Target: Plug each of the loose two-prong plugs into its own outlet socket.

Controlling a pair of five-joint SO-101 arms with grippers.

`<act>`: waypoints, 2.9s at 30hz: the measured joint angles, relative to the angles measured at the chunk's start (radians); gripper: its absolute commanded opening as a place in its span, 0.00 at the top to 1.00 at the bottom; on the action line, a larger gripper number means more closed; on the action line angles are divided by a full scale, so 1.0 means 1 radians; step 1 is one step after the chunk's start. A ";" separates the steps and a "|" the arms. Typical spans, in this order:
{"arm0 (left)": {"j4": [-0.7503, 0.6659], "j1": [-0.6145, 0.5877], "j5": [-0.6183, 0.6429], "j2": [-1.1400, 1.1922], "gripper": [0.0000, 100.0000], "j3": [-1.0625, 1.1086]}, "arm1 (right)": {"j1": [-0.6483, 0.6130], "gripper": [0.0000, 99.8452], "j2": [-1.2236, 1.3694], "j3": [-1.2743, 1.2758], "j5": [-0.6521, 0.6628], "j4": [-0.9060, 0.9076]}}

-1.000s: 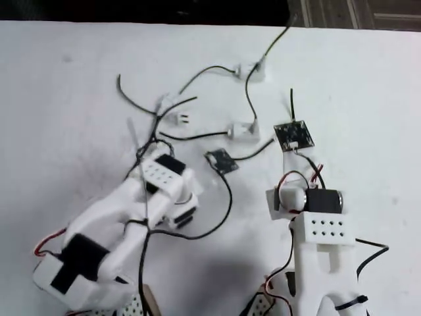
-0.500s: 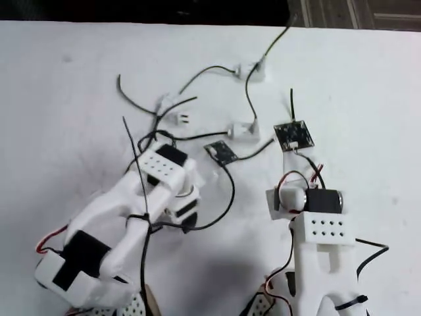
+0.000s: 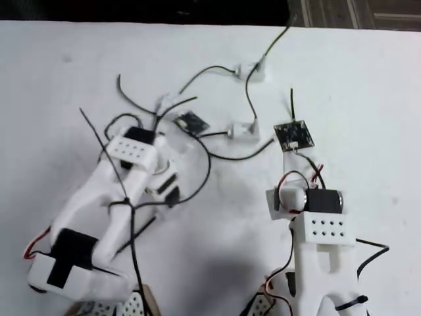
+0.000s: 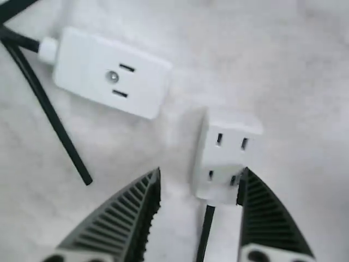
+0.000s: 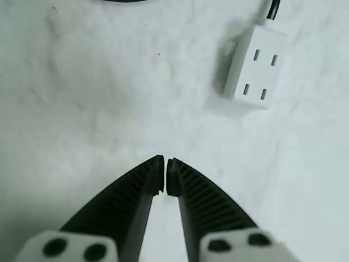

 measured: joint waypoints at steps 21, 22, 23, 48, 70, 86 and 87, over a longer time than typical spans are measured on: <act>0.235 -0.170 0.000 -0.476 0.76 0.014 | -0.061 0.98 0.002 0.000 0.000 0.000; 0.235 -0.221 0.000 -0.520 0.76 0.034 | -0.092 0.98 0.002 -0.006 0.000 0.000; 0.227 -0.275 0.000 -0.562 0.76 0.060 | -0.120 0.98 0.002 -0.026 0.000 0.000; -0.229 -0.733 -0.095 -0.876 0.76 0.718 | -0.485 0.83 1.096 -1.255 0.005 0.002; -0.245 -0.733 -0.095 -0.876 0.76 0.727 | -0.539 0.84 2.010 -2.208 0.222 0.077; -0.245 -0.733 -0.095 -0.876 0.76 0.736 | -0.531 0.98 2.071 -2.318 0.222 0.170; -0.245 -0.733 -0.095 -0.876 0.76 0.736 | -0.529 0.98 2.058 -2.318 0.222 0.189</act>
